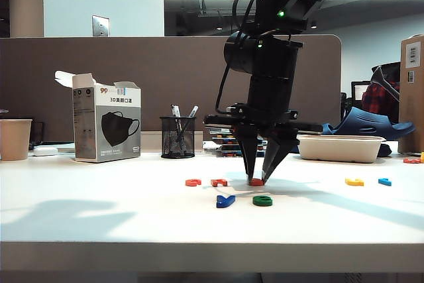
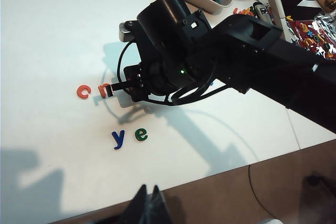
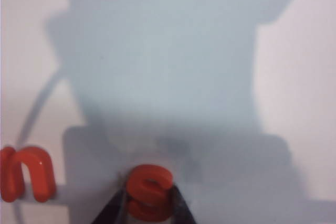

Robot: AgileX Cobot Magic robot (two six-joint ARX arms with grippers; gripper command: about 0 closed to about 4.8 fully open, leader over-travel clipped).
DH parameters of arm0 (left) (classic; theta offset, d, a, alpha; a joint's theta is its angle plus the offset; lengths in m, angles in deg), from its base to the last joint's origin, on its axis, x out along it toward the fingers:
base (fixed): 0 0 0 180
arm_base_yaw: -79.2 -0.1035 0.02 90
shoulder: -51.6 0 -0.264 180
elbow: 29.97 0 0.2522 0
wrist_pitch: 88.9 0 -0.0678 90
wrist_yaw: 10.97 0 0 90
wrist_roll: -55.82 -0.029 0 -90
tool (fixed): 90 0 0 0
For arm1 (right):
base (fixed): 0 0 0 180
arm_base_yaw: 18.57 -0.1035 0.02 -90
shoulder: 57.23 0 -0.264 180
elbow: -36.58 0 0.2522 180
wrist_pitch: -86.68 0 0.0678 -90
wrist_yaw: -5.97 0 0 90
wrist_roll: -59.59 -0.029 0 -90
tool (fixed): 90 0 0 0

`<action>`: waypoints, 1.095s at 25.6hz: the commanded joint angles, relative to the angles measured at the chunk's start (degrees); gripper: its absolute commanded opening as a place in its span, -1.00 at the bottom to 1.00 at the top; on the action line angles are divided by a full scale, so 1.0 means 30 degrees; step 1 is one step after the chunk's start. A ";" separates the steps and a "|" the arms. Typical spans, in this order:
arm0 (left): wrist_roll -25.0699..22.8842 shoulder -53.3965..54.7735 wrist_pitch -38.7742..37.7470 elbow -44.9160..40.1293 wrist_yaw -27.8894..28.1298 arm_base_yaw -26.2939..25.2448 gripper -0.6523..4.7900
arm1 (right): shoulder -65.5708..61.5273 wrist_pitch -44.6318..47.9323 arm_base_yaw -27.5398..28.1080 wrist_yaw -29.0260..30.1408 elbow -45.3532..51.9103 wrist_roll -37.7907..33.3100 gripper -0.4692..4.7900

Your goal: Select the appropriate letters from the row of letter magnets placed on the table to arrange into the word "yes".

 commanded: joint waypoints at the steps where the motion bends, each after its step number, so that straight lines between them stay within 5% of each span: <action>1: -0.0066 -0.0044 0.0175 0.0051 0.0066 0.0015 -0.78 | -0.0415 -0.0138 -0.0066 0.0306 0.0240 0.0058 -0.47; 28: -0.0066 -0.0044 0.0175 0.0058 0.0066 0.0015 -0.78 | 0.1282 -0.1195 -0.0044 0.0386 0.0226 -0.0117 -0.47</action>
